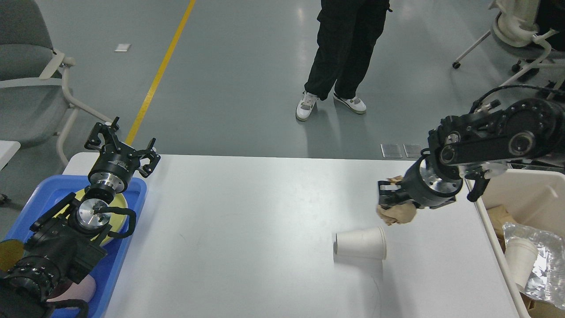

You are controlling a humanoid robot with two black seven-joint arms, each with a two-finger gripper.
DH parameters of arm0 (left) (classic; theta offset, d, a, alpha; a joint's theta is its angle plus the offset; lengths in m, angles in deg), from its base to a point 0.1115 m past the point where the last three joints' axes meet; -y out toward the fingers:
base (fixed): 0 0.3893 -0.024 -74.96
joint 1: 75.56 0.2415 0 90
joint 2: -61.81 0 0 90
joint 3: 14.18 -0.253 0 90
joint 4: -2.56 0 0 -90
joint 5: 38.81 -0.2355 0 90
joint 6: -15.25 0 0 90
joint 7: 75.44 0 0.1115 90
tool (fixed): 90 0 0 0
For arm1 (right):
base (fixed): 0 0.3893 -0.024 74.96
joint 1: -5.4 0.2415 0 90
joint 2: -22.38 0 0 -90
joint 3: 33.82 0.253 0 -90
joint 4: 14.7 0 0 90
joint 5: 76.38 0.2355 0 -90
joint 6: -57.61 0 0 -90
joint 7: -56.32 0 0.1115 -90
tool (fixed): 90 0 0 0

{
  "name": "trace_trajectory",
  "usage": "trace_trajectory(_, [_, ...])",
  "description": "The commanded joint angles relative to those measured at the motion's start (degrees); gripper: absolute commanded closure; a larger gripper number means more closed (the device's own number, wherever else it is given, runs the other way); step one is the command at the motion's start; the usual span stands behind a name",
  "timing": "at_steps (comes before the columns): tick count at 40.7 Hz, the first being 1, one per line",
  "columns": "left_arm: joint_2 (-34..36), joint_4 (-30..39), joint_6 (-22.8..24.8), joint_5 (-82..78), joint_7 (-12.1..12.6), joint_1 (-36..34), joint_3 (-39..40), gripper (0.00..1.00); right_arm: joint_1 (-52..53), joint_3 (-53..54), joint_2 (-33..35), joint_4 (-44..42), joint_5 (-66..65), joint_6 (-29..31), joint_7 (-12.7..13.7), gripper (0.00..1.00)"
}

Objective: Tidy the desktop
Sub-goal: 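Carry the paper ball to the bin and open the right gripper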

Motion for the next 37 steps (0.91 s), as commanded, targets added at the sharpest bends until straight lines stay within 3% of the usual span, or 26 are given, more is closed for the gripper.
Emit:
trace_trajectory(1, [-0.03,0.01,0.07,-0.01,0.0,-0.04,-0.02,0.02,-14.62,-1.01,1.69,-21.49,-0.51,-2.31,0.01,1.0])
trace_trajectory(8, [-0.03,0.01,-0.02,-0.01,0.0,-0.04,0.06,0.02,-32.55,-0.22,1.08,-50.5,0.55,-6.78,0.01,1.0])
trace_trajectory(9, [-0.03,0.01,-0.02,-0.01,0.0,-0.04,-0.02,0.02,-37.8,0.48,0.21,-58.54,0.64,-8.97,0.01,1.0])
trace_trajectory(13, [-0.03,0.01,-0.02,-0.01,0.0,-0.04,0.07,0.02,-47.23,1.36,-3.31,-70.73,1.25,-12.5,0.18,1.0])
trace_trajectory(17, [-0.03,0.01,-0.02,-0.01,0.0,-0.04,-0.02,0.02,-52.87,1.8,-4.37,-76.46,4.14,-14.79,0.62,1.0])
trace_trajectory(24, [-0.03,0.01,-0.02,-0.01,0.0,-0.04,0.06,0.02,-56.48,2.07,-4.2,-77.43,11.36,-15.76,0.62,1.0])
trace_trajectory(25, [-0.03,0.01,-0.02,-0.01,0.0,-0.04,-0.02,0.02,-56.74,2.07,-4.2,-77.52,11.53,-15.76,0.54,0.61])
trace_trajectory(26, [0.05,0.01,0.07,-0.01,0.0,-0.04,-0.02,0.02,-56.92,2.07,-4.2,-77.52,11.54,-15.67,0.36,0.01])
trace_trajectory(27, [-0.03,0.01,-0.01,-0.01,0.0,0.04,0.06,0.02,-57.01,2.07,-4.11,-77.43,11.62,-15.58,0.19,0.0])
trace_trajectory(28, [-0.03,0.01,-0.02,-0.01,0.0,-0.04,-0.02,0.02,-57.1,2.07,-4.2,-77.52,11.62,-15.84,0.1,0.08])
trace_trajectory(29, [-0.03,0.01,-0.02,-0.01,0.0,-0.04,-0.02,0.02,-57.1,2.07,-4.2,-77.43,11.62,-15.85,0.1,0.0])
trace_trajectory(37, [-0.03,0.01,-0.01,-0.01,0.0,-0.04,-0.02,0.02,-57.1,2.07,-4.46,-77.52,11.62,-15.85,0.1,0.0])
